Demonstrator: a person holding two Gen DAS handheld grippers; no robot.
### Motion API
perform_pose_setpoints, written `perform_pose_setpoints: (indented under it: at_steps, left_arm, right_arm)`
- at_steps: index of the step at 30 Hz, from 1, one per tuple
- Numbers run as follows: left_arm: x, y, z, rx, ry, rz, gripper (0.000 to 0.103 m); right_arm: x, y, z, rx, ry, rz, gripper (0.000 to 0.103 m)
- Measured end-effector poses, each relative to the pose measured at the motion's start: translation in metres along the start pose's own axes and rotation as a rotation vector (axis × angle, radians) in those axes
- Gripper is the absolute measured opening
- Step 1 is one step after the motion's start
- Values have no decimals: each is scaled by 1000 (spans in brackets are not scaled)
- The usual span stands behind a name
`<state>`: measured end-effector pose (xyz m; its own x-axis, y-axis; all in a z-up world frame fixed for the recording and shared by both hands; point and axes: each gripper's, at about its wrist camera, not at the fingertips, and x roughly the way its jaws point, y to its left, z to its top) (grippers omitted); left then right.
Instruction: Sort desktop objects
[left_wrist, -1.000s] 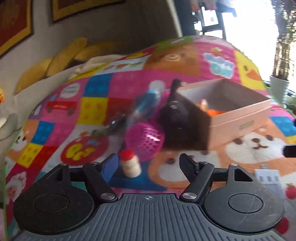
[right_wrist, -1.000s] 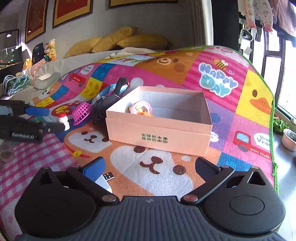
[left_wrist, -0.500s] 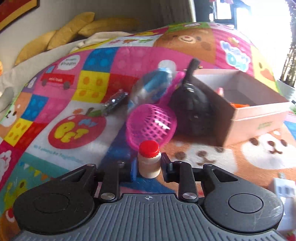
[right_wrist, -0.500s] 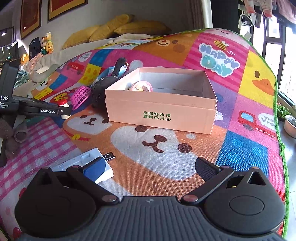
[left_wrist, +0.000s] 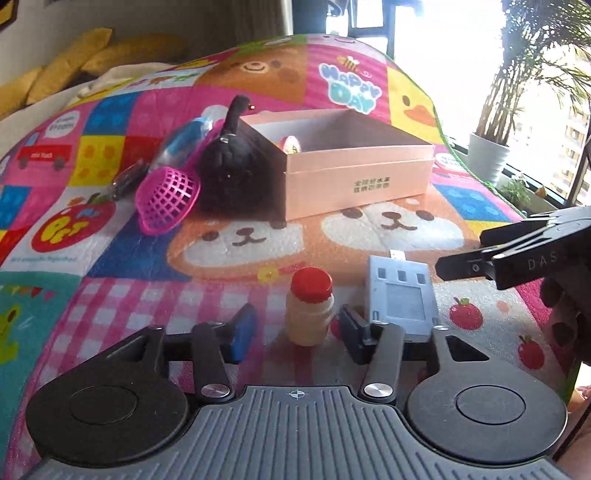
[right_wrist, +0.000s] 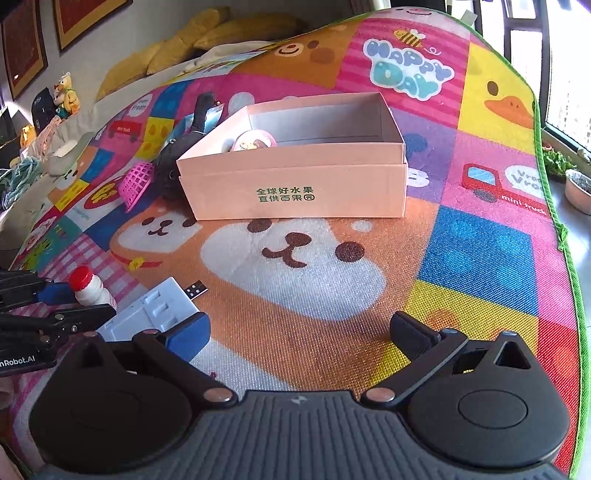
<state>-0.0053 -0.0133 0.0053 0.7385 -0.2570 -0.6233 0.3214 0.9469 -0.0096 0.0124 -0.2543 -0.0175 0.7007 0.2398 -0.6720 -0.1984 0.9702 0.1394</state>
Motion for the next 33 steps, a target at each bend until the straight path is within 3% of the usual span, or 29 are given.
perform_pose_setpoints:
  at_steps: [2, 5, 8, 13, 16, 20, 25, 30, 33]
  left_arm:
    - [-4, 6, 0, -23, -22, 39, 101]
    - [-11, 12, -2, -23, -49, 80, 103]
    - [-12, 18, -5, -30, -35, 113, 103]
    - [-7, 39, -7, -161, -8, 106, 103]
    - [-6, 48, -8, -218, -1, 103, 103]
    - [-4, 44, -7, -201, 8, 118, 103]
    - [-3, 42, -7, -187, 15, 127, 103]
    - [-3, 42, -6, -182, 18, 131, 103]
    - [-2, 41, -7, -177, 21, 137, 103]
  right_arm:
    - [0, 2, 0, -29, 13, 7, 103]
    - [-3, 8, 2, -106, 49, 60, 103]
    - [-12, 17, 2, -123, 16, 114, 103]
    - [-22, 50, 0, -250, -16, 179, 103]
    - [-20, 68, -6, -344, -22, 167, 103]
    - [-15, 79, -13, -423, -26, 123, 103]
    - [-17, 75, -15, -433, -40, 97, 103]
    - [-10, 58, -7, -402, -80, -90, 103]
    - [-12, 44, 2, -330, -69, -28, 103]
